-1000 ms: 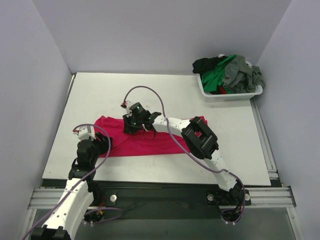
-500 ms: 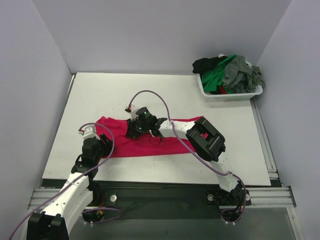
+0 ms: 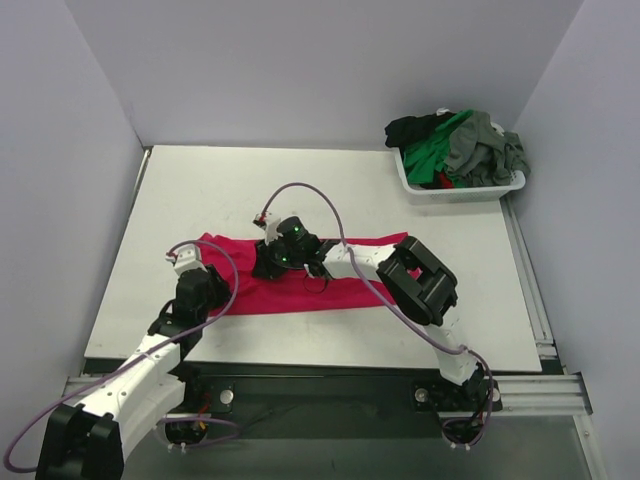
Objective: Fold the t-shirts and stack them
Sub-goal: Fold the other side of the tshirt into a rectangle
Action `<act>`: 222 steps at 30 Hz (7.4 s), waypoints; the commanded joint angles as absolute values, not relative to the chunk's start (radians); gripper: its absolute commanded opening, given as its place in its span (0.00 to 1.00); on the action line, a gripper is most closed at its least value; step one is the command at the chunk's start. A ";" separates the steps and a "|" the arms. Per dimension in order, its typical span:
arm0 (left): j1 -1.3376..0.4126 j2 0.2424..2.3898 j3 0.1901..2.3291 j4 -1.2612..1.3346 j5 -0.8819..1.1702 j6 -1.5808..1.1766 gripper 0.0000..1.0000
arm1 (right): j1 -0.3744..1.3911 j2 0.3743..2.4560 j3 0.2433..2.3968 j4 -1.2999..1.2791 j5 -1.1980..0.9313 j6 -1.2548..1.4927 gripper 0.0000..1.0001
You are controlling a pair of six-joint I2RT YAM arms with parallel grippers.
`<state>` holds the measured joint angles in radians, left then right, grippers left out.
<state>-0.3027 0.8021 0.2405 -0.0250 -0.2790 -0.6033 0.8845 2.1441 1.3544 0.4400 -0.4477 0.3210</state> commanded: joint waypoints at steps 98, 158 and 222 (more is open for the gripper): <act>0.140 1.723 0.900 0.086 -0.064 -0.587 0.00 | 0.100 1.781 0.988 0.003 -0.172 0.437 0.61; 0.100 1.523 0.792 0.187 0.087 -0.587 0.68 | 0.888 2.071 1.439 0.083 -0.327 0.535 0.61; 0.092 1.672 0.865 0.152 0.071 -0.589 0.68 | 0.864 1.985 1.358 0.012 -0.379 0.566 0.00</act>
<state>0.0971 1.6703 0.8234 0.1459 0.0826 -0.5915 0.8726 2.0342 1.3663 0.0326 -0.3576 0.5571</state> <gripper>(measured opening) 0.684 0.056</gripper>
